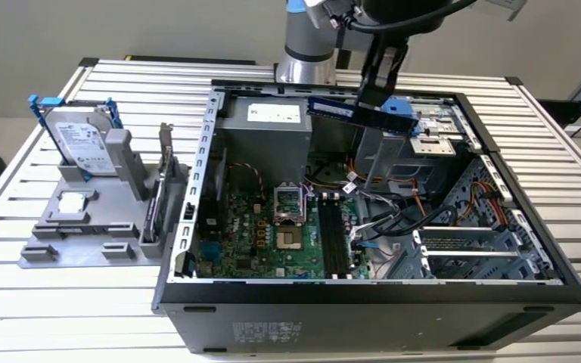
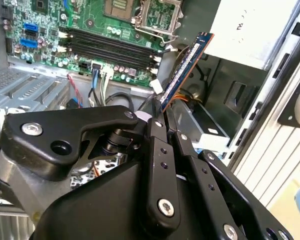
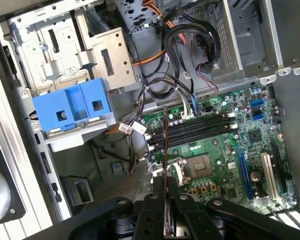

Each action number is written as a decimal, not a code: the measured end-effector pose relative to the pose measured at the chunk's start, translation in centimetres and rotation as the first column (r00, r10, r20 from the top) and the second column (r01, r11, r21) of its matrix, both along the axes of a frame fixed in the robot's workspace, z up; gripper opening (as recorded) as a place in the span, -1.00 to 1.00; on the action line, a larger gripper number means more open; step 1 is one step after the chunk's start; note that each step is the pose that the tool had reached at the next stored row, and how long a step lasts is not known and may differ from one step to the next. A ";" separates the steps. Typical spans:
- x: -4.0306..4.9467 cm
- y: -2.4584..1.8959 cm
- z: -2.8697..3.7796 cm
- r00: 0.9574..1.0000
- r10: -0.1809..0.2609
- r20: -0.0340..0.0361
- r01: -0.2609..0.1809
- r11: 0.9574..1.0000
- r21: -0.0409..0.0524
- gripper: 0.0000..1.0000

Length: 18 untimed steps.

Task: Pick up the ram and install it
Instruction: 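Pick up the ram and move it above insertion slot, then insert the ram into the slot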

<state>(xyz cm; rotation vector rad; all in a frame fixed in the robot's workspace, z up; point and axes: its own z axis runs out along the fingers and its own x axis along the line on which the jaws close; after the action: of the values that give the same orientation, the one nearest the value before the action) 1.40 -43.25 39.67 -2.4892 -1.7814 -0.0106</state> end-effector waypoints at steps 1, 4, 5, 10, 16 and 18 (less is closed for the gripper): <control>0.00 0.00 0.00 1.000 -0.013 0.000 0.013 1.000 0.000 -1.00; 0.00 0.00 0.00 0.999 -0.048 0.000 0.048 0.999 0.000 -1.00; 0.00 0.00 0.00 0.998 -0.061 0.000 0.061 0.998 0.000 -1.00; 0.00 0.00 0.00 0.993 -0.118 0.000 0.118 0.993 0.000 -1.00; 0.00 0.00 0.00 0.983 -0.186 0.000 0.186 0.983 0.000 -1.00; 0.00 0.00 0.00 0.978 -0.206 0.000 0.206 0.978 0.000 -1.00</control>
<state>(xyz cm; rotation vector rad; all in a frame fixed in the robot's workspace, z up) 1.40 -43.25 39.67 -2.6615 -1.5142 -0.0233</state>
